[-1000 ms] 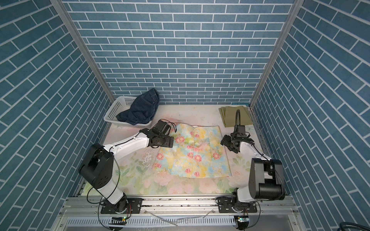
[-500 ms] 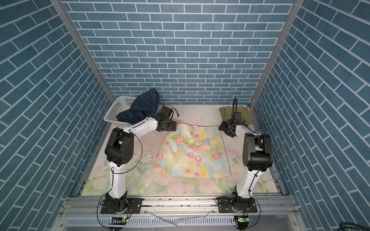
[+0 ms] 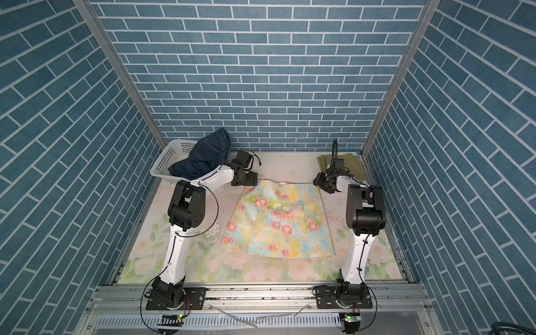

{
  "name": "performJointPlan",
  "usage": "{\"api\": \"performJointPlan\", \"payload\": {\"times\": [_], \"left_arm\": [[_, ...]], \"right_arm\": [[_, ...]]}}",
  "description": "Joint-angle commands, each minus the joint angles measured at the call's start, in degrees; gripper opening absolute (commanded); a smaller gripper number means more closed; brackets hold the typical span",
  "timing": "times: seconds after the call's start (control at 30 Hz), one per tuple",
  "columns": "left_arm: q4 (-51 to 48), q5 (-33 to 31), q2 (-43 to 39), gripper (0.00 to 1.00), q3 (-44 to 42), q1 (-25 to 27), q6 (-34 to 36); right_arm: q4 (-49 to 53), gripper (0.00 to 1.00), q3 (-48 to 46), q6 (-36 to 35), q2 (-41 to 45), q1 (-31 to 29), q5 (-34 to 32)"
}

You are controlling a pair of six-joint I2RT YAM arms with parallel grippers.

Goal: Fold and stack the skirts

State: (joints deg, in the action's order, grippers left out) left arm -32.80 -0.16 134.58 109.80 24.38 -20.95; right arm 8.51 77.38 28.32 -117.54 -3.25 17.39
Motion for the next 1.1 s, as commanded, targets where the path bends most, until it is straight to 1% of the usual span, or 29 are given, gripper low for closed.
{"api": "performJointPlan", "payload": {"times": [0.0,0.03,0.07,0.1,0.13,0.2,0.23,0.4,0.57,0.83,1.07], "left_arm": [[-1.3,2.0,2.0,0.71,1.6,-0.3,0.0],[-0.9,2.4,2.2,0.58,1.5,-0.3,0.0],[-0.6,2.6,2.5,0.48,1.6,-0.3,0.0],[-0.3,2.7,2.5,0.34,1.6,-0.3,-0.1],[-0.2,2.8,2.6,0.23,1.9,-0.3,-0.1],[-0.5,2.8,2.6,0.06,2.8,-0.4,-0.1],[-0.8,2.7,2.5,0.0,3.5,-0.4,0.0],[-1.4,2.4,-1.0,0.0,4.7,-0.5,0.6],[0.8,1.9,-9.1,0.0,0.6,-0.5,0.8],[8.3,1.2,-27.2,0.0,-14.2,0.0,1.2],[13.3,-2.6,-44.3,0.0,-28.3,1.9,2.0]], "right_arm": [[-0.8,0.56,0.1,0.6,-0.6,-1.7,1.3],[-1.0,0.52,0.2,0.7,-0.9,-2.1,1.4],[-1.0,0.45,0.4,0.8,-1.0,-2.4,1.5],[-1.0,0.32,0.6,0.8,-1.4,-2.5,1.6],[-0.9,0.2,0.9,0.8,-1.5,-2.6,1.5],[-0.8,0.05,1.2,0.2,-0.9,-2.6,0.3],[-0.5,0.0,1.3,-0.3,-0.3,-2.6,-0.4],[1.0,0.0,1.8,-3.3,5.0,-2.6,-3.8],[0.5,0.0,-0.3,-5.1,12.8,-2.6,-5.5],[-0.9,0.0,-6.1,-7.1,28.1,-2.7,-5.7],[-0.6,0.0,-11.0,-8.7,43.2,-4.0,-7.5]]}}
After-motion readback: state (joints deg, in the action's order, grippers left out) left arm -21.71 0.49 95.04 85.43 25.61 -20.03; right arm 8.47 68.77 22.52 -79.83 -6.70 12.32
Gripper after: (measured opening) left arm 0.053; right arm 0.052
